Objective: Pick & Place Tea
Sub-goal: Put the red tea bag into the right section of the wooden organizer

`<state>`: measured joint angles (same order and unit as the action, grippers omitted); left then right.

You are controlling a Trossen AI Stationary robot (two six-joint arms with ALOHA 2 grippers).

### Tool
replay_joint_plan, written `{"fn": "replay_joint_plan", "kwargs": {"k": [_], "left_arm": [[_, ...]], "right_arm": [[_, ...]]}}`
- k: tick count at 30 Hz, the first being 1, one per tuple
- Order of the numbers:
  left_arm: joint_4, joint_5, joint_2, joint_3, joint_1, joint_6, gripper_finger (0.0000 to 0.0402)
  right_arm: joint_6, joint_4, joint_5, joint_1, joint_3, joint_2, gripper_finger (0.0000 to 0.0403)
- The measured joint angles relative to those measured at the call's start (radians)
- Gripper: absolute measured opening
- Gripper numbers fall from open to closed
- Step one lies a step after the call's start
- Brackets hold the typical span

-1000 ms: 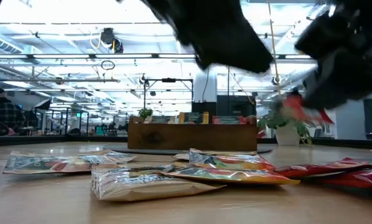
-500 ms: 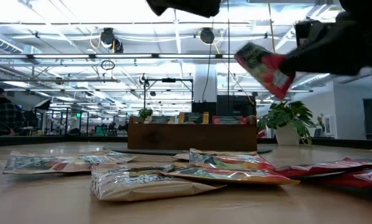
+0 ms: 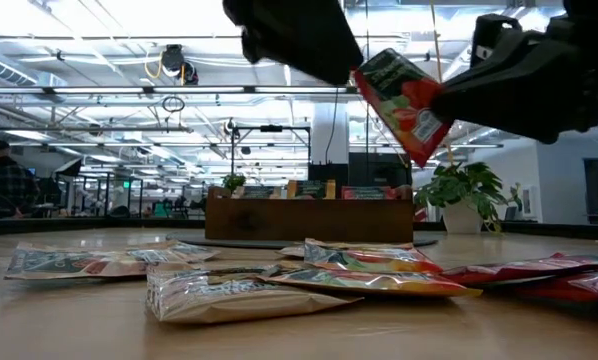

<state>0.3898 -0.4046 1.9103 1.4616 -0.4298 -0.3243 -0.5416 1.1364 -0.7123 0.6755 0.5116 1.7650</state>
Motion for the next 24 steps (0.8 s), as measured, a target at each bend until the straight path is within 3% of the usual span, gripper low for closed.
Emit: {"fn": "replay_joint_plan", "kwargs": {"k": [4, 10, 21, 24], "left_arm": [[-0.008, 0.057, 0.014, 0.001, 0.022, 0.001, 0.0185], [-0.005, 0.15, 0.033, 0.001, 0.039, 0.006, 0.022], [-0.009, 0.115, 0.05, 0.0, 0.073, -0.009, 0.0225], [-0.003, 0.115, 0.053, 0.0, 0.079, -0.015, 0.0204]], "right_arm": [[-0.011, -0.072, -0.008, -0.01, 0.049, 0.016, 0.0001], [0.031, -0.184, -0.134, -0.02, 0.078, 0.017, 0.0002], [0.038, -0.157, -0.121, -0.021, 0.078, 0.016, 0.0003], [0.037, -0.153, -0.121, -0.02, 0.078, 0.016, 0.0003]]}}
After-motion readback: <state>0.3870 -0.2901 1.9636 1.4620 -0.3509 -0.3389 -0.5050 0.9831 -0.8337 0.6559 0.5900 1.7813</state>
